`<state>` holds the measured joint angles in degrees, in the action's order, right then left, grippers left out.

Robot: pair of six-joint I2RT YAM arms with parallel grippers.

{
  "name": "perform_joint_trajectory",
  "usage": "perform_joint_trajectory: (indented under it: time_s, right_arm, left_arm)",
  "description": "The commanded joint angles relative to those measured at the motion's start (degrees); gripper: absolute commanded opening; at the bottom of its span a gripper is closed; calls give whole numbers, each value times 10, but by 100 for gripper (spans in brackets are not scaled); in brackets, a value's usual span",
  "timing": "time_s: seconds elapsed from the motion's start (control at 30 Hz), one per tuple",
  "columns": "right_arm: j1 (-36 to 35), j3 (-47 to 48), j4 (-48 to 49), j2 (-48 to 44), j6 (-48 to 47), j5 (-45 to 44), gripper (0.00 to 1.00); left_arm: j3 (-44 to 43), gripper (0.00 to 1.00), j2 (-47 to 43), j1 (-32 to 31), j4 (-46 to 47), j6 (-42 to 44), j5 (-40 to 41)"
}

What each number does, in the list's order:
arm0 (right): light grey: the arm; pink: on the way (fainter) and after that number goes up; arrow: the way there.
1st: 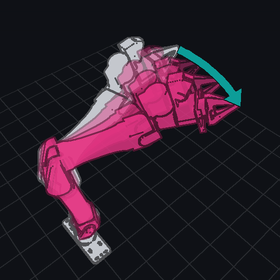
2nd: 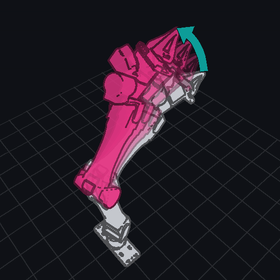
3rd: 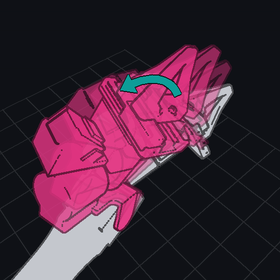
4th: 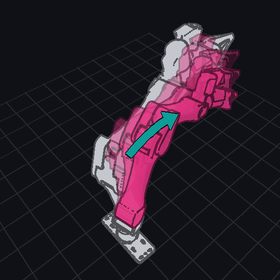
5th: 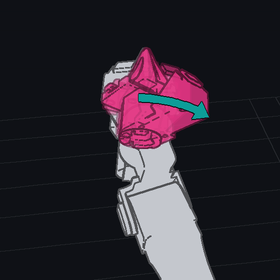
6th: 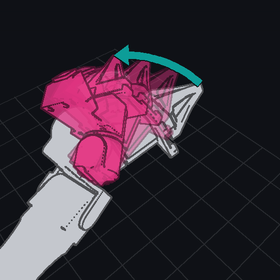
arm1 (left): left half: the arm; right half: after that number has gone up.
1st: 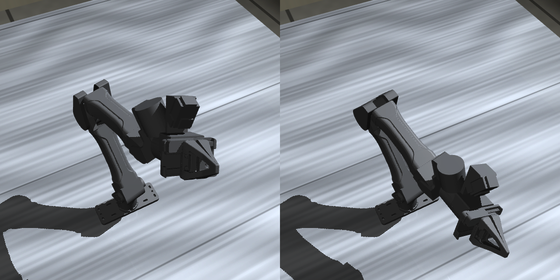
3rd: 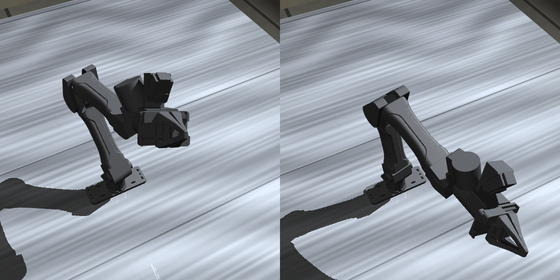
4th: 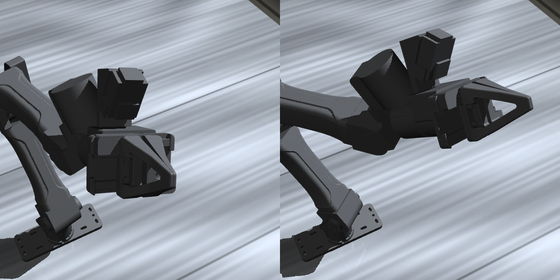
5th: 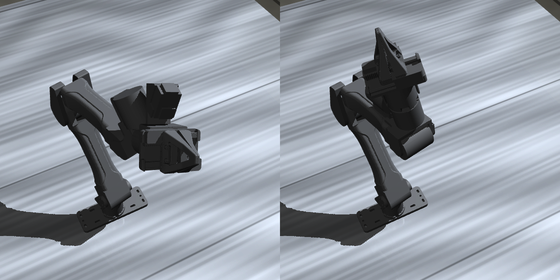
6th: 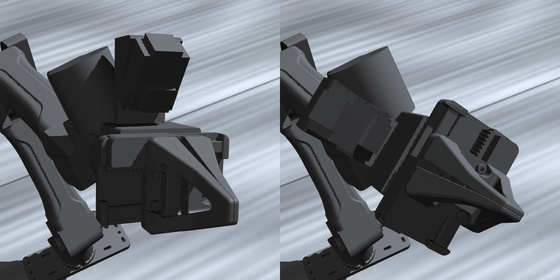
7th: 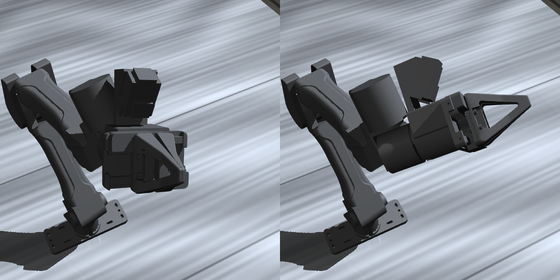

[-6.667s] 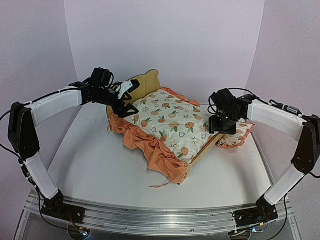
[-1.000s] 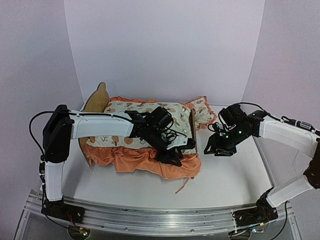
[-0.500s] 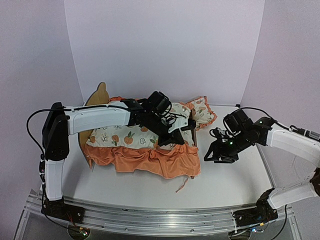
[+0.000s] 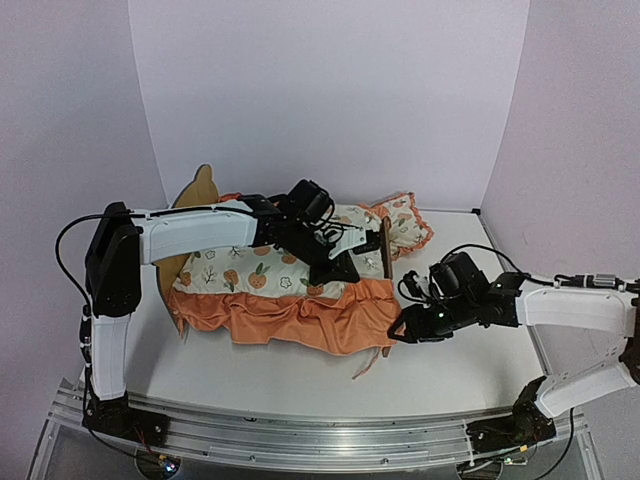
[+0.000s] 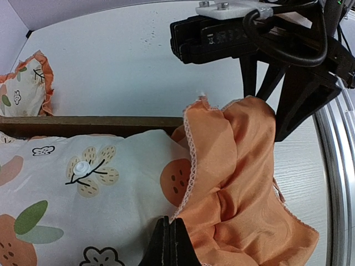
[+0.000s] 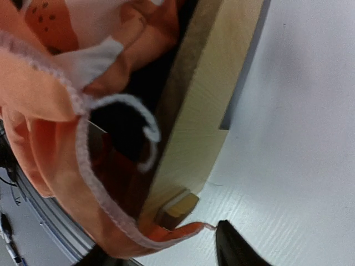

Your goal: Set up the pet bed

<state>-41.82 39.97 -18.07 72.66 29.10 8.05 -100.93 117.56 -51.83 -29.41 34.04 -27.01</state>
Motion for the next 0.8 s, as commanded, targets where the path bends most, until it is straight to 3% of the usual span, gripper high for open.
perform_joint_trajectory:
  time_s: [0.0,0.13,0.2,0.47,0.53,0.6,0.7,0.77]
  right_arm:
    - [-3,16,66,11,-10,-7,35]
    - [-3,18,67,10,-12,14,8]
    - [-3,26,56,4,-8,22,1]
    - [-4,129,-77,13,-3,101,0]
    - [-5,155,-87,19,3,128,0]
    - [-5,187,-87,27,13,147,0]
    - [-5,232,-86,54,41,130,0]
    - [-5,247,-84,69,65,102,0]
  left_arm:
    - [10,0,-2,8,16,-7,-12]
    - [12,0,-1,13,19,-10,-12]
    - [12,0,-2,15,21,-9,-10]
    - [5,2,-5,16,9,5,-5]
    - [-8,13,-8,16,-10,19,-13]
    - [-23,32,-12,17,-49,40,-31]
    - [-34,59,-32,24,-97,67,-73]
    - [-17,68,-56,31,-104,72,-103]
